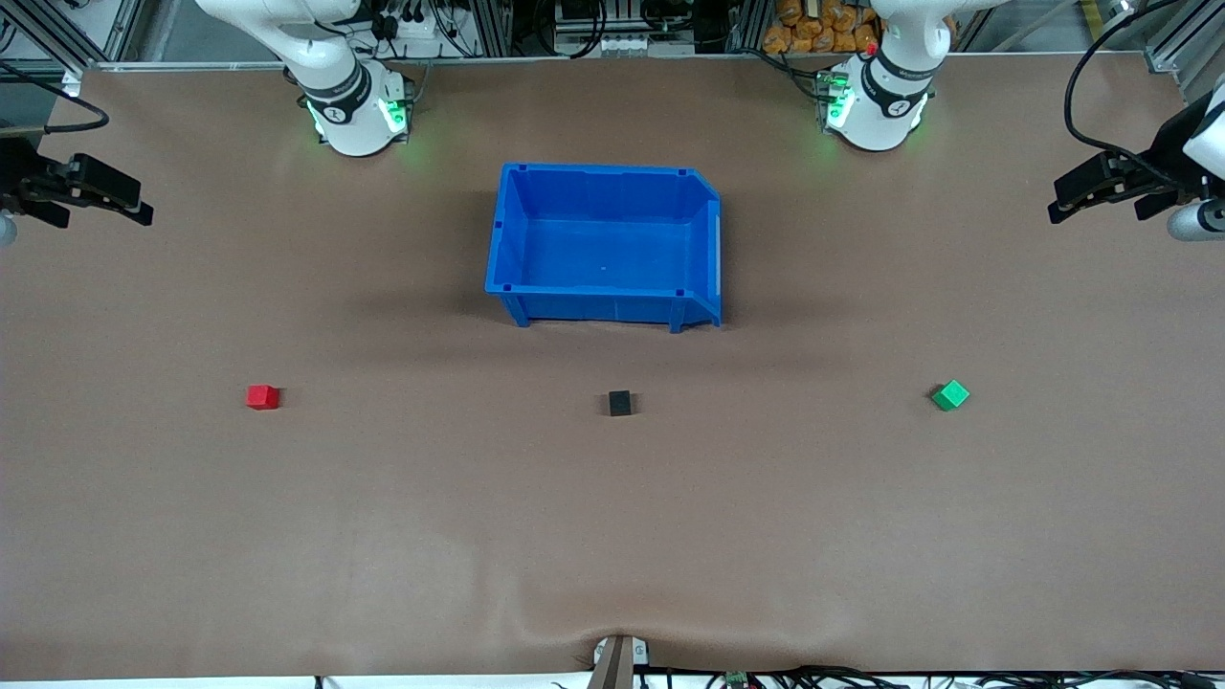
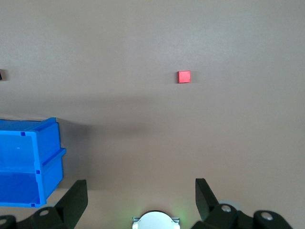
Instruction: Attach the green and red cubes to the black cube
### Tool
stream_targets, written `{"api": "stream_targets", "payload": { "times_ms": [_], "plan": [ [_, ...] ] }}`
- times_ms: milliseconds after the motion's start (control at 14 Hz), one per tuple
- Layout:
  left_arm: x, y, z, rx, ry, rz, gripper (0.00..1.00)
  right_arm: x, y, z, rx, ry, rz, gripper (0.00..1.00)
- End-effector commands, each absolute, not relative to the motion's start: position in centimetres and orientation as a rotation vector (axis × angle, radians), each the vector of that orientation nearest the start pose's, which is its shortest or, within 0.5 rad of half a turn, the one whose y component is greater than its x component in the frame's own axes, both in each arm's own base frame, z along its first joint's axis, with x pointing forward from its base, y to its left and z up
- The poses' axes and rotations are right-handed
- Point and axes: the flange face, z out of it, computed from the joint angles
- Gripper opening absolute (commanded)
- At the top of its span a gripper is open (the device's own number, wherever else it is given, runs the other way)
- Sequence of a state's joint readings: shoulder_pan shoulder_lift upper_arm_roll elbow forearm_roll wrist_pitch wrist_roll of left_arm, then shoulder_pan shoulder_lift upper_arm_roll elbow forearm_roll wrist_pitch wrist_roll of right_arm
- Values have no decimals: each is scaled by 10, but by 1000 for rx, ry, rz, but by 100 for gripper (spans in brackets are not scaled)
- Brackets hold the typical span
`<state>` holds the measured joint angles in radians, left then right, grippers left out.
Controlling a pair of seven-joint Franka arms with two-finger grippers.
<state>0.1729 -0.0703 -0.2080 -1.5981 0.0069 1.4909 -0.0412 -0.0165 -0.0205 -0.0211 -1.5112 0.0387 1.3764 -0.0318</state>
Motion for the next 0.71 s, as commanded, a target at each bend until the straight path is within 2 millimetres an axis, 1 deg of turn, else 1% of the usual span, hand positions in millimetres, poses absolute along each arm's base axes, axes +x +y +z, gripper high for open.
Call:
{"api": "stream_targets", "payload": {
  "times_ms": [0, 143, 286, 429, 643],
  "plan": [
    [524, -24, 647, -3118, -19, 72, 100, 529, -14, 652, -3110, -15, 168, 100],
    [525, -19, 647, -3119, -35, 70, 100, 532, -13, 648, -3111, -19, 178, 100],
    [525, -14, 648, -3106, -44, 64, 100, 532, -14, 648, -3111, -14, 176, 100],
    [532, -6, 652, -3089, -56, 51, 100, 532, -15, 648, -3111, -14, 178, 100],
    [532, 3, 647, -3084, -85, 79, 100, 533, -14, 646, -3108, -17, 182, 100]
  ]
}}
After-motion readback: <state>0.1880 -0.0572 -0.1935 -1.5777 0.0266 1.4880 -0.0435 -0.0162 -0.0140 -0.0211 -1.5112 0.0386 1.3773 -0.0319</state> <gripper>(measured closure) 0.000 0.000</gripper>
